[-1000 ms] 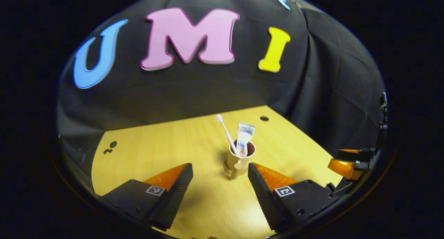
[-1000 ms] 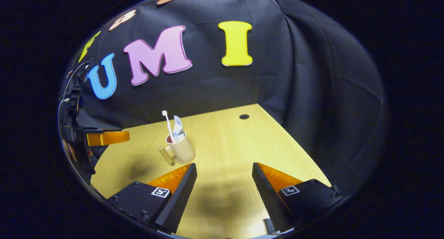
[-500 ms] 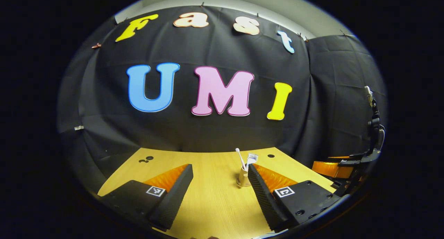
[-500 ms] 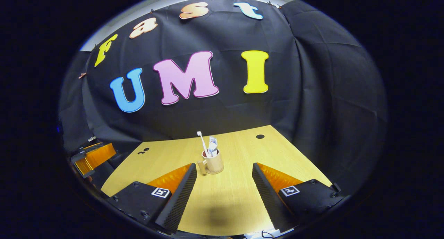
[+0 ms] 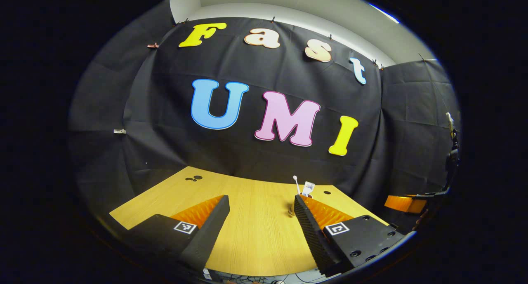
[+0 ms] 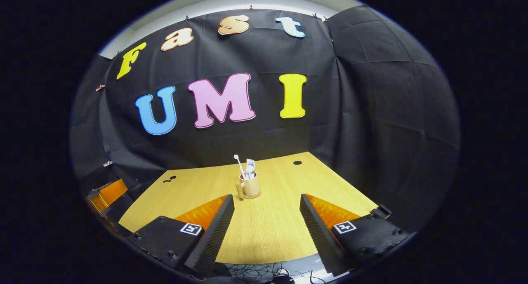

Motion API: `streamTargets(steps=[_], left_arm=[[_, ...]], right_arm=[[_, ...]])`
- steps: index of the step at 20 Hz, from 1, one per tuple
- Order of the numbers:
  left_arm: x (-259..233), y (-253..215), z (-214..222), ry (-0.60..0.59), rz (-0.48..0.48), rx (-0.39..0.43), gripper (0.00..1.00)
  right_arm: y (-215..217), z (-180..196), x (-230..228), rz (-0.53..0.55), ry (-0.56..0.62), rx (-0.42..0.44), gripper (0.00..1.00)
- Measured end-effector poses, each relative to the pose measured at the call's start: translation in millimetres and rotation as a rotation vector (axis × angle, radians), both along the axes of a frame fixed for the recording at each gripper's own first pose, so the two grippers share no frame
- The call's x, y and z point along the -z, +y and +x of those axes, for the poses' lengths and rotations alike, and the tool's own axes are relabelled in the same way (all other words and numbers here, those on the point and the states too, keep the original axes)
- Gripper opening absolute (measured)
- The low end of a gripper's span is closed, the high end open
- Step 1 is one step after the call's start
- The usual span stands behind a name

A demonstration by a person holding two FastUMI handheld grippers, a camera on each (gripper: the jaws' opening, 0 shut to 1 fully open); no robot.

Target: Put the toothbrush and toothpaste on the desktop into the cup, then pick up the cup and place it on the coaster on the desktop.

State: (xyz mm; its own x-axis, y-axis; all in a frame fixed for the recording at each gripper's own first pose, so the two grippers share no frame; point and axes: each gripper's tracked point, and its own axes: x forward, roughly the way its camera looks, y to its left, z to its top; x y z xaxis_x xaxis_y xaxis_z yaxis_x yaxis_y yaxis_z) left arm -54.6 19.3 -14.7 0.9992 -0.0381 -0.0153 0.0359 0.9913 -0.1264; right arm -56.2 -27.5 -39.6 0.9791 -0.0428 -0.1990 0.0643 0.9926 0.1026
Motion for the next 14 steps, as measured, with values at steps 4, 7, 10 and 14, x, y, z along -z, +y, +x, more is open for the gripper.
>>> streamTargets(steps=[4, 7, 10, 14], left_arm=[[1.1, -3.8, -8.2, 0.007, 0.000, 0.025, 0.98], [5.6, -1.6, -13.4, 0.017, 0.017, 0.034, 0.98], [11.7, 1.7, -11.9, 0.037, 0.012, 0.041, 0.98], [21.5, 28.1, -6.8, 0.073, 0.028, -0.069, 0.98]], right_arm=[[2.5, 0.6, 14.2, -0.040, 0.041, -0.003, 0.99], [10.0, 6.9, 3.8, -0.016, 0.021, -0.007, 0.98], [20.4, 13.4, -5.0, -0.021, 0.003, -0.029, 0.98], [32.7, 14.3, -3.3, -0.037, 0.017, -0.070, 0.98]])
